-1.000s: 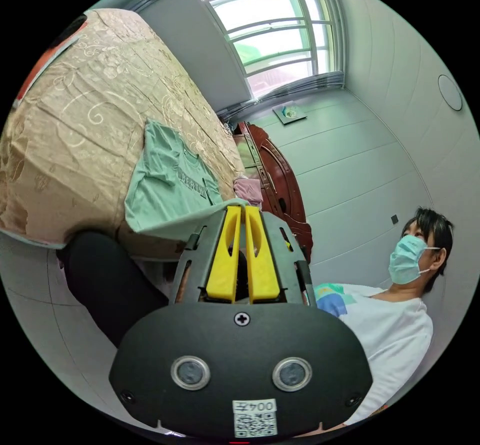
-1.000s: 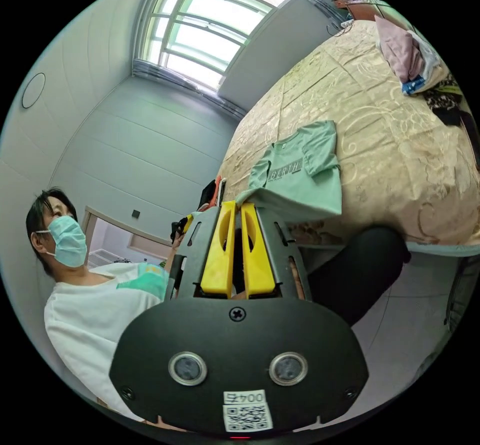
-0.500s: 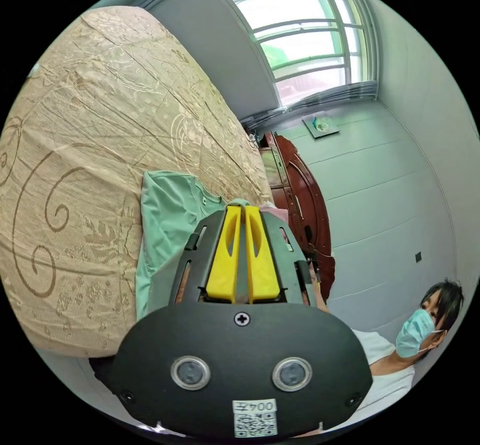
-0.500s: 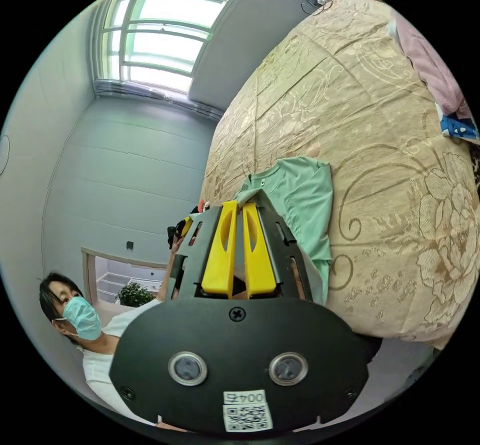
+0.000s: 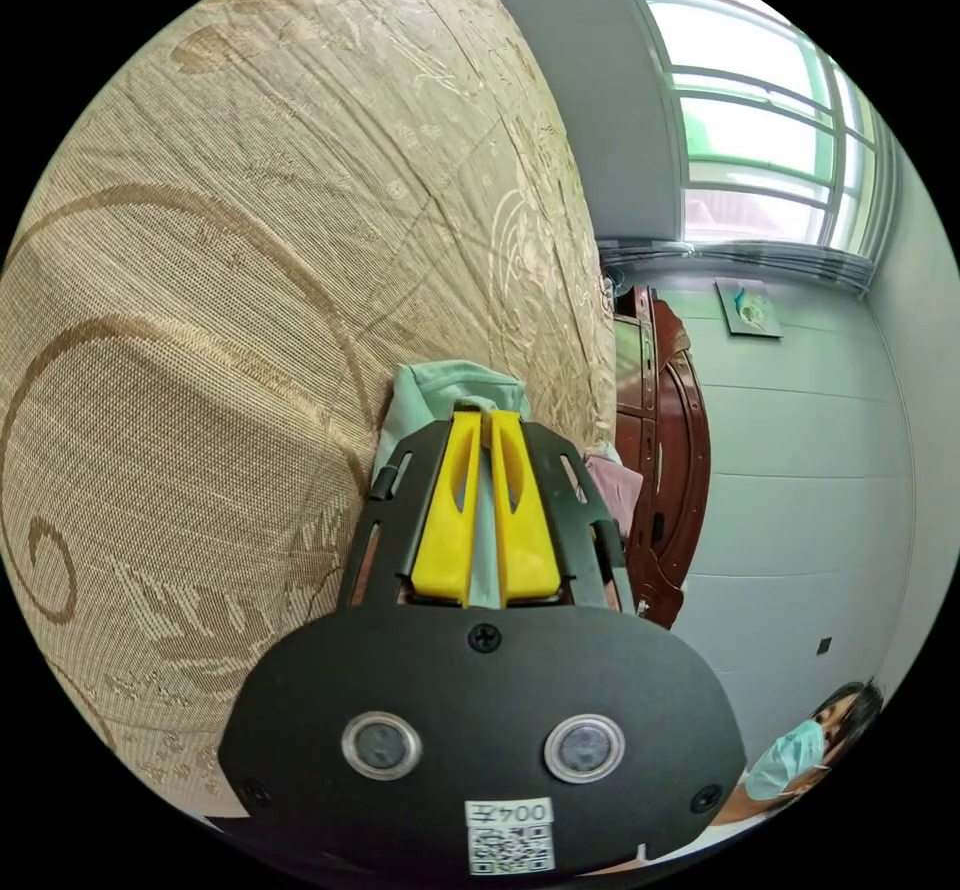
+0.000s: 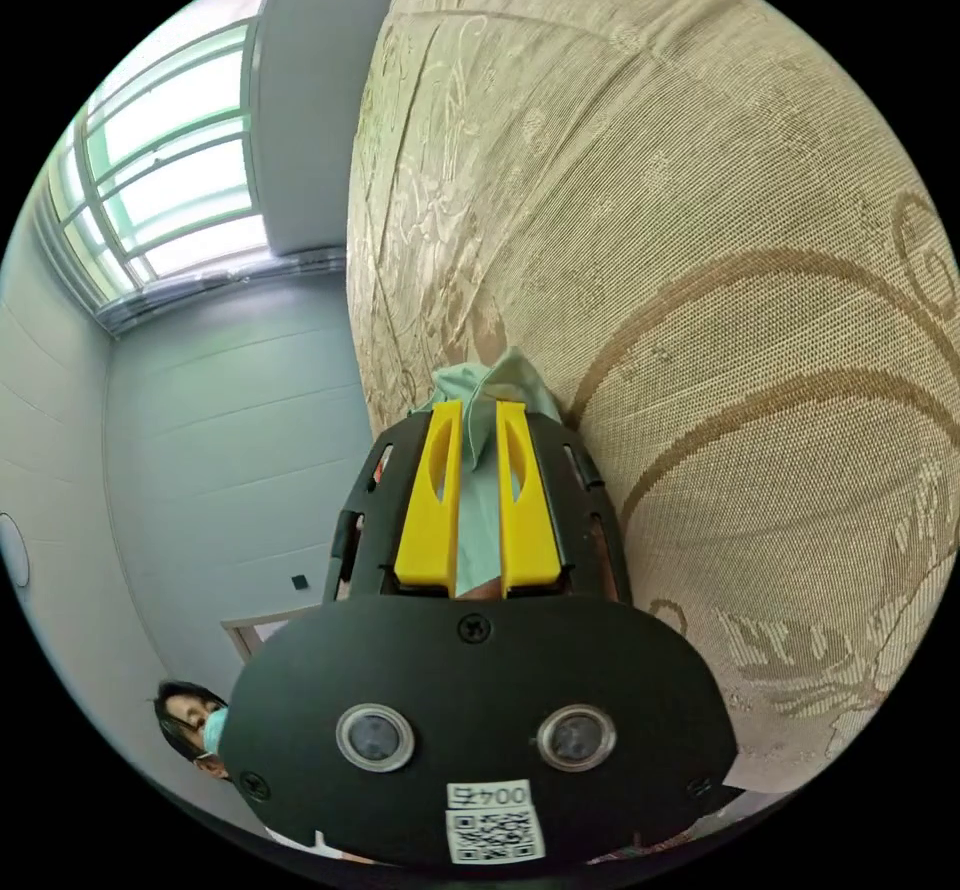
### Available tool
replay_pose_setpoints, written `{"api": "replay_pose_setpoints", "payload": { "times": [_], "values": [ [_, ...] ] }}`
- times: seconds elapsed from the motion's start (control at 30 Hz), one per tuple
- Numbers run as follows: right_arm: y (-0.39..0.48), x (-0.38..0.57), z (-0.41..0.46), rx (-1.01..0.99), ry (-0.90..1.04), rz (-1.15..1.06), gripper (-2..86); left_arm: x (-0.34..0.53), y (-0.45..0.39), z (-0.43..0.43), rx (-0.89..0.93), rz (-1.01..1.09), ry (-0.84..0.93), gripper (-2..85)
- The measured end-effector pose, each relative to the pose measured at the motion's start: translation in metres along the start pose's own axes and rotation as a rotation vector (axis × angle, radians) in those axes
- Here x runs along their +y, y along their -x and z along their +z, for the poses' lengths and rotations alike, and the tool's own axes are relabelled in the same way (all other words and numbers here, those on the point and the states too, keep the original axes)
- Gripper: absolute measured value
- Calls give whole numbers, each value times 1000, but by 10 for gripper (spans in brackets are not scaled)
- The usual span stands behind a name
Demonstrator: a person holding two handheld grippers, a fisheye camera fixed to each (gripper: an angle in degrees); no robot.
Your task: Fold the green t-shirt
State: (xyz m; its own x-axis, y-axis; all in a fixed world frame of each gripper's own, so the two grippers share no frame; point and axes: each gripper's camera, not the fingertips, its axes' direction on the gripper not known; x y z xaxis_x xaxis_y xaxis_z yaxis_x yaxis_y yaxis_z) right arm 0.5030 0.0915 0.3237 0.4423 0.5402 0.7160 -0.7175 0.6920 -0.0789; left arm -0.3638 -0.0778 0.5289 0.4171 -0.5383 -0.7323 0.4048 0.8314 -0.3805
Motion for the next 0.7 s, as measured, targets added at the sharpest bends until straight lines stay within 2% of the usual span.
{"api": "replay_pose_setpoints", "payload": {
  "times": [0.13, 0.2, 0.27, 0.4, 0.43, 0.57, 0.6, 0.7],
  "values": [
    [2, 4, -14, -136, -119, 33, 122, -1, 14, 2, 73, -77, -36, 37],
    [11, 15, -24, -182, -189, 11, 115, 4, 18, -7, 141, -111, -96, 49],
    [40, 39, -28, -204, -206, -108, 87, 7, 19, -17, 216, -130, -138, 59],
    [106, 106, -11, -24, -157, -373, 50, 35, 1, -50, 280, -34, -261, 50],
    [128, 141, -3, 85, -160, -463, 41, 41, -5, -54, 279, 8, -259, 46],
    [171, 283, 26, 479, -328, -777, 37, 127, -52, -82, 39, 348, -252, 31],
    [170, 298, 28, 483, -326, -784, 41, 160, -61, -92, -44, 459, -266, 29],
    [153, 352, 18, 321, -323, -720, 43, 233, -54, -110, -154, 578, -275, 31]
  ]
}}
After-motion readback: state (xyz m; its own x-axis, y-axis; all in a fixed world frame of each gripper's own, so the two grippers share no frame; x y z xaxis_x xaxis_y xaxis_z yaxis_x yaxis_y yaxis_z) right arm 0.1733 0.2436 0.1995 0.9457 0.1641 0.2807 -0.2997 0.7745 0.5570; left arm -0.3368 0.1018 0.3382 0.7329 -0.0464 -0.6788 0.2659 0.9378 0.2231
